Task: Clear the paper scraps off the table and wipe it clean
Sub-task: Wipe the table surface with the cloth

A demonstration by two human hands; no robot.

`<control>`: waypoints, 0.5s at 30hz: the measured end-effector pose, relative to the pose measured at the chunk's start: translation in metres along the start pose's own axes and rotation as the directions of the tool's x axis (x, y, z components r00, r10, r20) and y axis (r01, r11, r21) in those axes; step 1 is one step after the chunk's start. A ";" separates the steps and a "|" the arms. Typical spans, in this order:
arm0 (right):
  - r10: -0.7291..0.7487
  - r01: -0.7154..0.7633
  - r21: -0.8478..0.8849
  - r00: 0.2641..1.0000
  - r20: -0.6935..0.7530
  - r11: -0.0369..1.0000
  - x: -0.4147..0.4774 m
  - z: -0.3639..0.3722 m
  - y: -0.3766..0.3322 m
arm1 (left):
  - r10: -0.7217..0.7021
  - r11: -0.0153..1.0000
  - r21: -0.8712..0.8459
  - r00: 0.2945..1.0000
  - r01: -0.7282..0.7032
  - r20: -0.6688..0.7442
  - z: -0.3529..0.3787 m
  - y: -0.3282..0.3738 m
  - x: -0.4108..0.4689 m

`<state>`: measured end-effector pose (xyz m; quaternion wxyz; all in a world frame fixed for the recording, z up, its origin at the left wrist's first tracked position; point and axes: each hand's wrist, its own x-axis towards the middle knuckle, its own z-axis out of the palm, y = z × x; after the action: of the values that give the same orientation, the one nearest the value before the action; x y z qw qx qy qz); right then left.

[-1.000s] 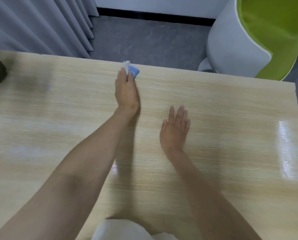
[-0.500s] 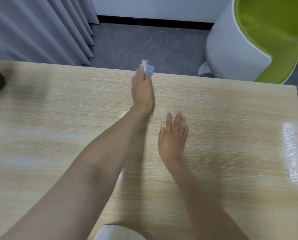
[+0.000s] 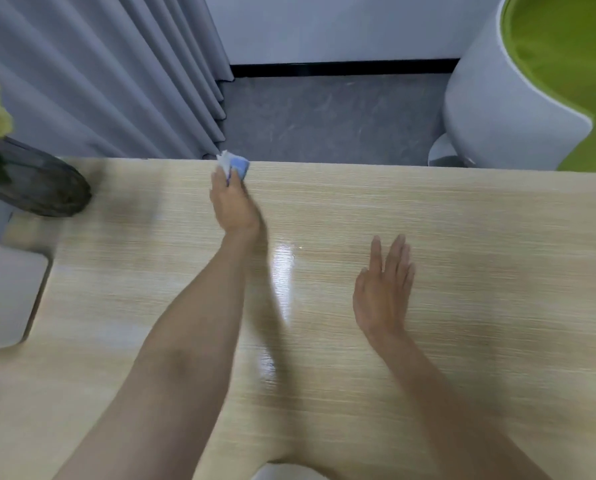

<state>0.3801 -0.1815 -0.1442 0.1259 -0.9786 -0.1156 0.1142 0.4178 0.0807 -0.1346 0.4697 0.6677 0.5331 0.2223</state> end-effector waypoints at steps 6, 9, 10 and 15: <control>-0.133 0.132 0.012 0.990 0.057 0.991 -0.014 0.013 -0.039 | 0.393 0.771 0.095 0.587 -0.630 0.708 0.036 0.005 -0.074; -0.149 0.150 -0.005 0.987 0.056 0.989 -0.016 0.021 -0.048 | 0.443 0.568 0.144 0.448 -0.810 0.776 -0.001 -0.012 -0.020; -0.156 0.157 -0.016 0.986 0.051 0.988 -0.016 0.023 -0.048 | 0.479 0.529 0.242 0.521 -0.813 0.706 -0.018 -0.019 0.006; -0.192 0.197 -0.041 0.976 0.104 0.980 -0.015 0.027 -0.042 | 0.259 0.896 0.356 0.964 -0.264 0.064 -0.047 -0.019 0.042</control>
<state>0.3508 -0.1399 -0.1557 0.1055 -0.9586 -0.2198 0.1471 0.3850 0.1376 -0.1379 0.3088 0.8097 0.4667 0.1765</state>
